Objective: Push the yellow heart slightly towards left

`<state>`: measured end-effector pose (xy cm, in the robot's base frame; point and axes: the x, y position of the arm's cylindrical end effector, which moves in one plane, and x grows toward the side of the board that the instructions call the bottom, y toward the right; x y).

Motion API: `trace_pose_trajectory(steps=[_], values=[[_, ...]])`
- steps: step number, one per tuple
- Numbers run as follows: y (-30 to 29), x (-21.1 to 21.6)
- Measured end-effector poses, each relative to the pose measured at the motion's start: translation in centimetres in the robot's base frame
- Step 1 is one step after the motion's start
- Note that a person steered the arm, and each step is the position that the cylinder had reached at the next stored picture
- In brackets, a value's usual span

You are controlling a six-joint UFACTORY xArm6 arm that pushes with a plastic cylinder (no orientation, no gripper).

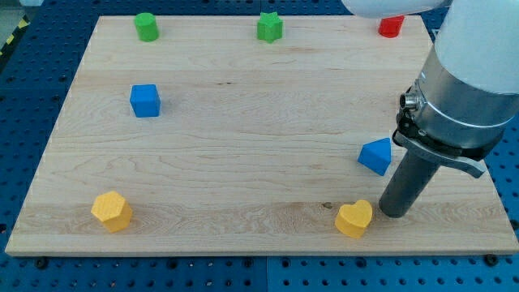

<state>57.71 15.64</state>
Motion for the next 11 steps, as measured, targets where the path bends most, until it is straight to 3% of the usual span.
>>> trace_pose_trajectory(steps=[11], values=[[-4.0,2.8]])
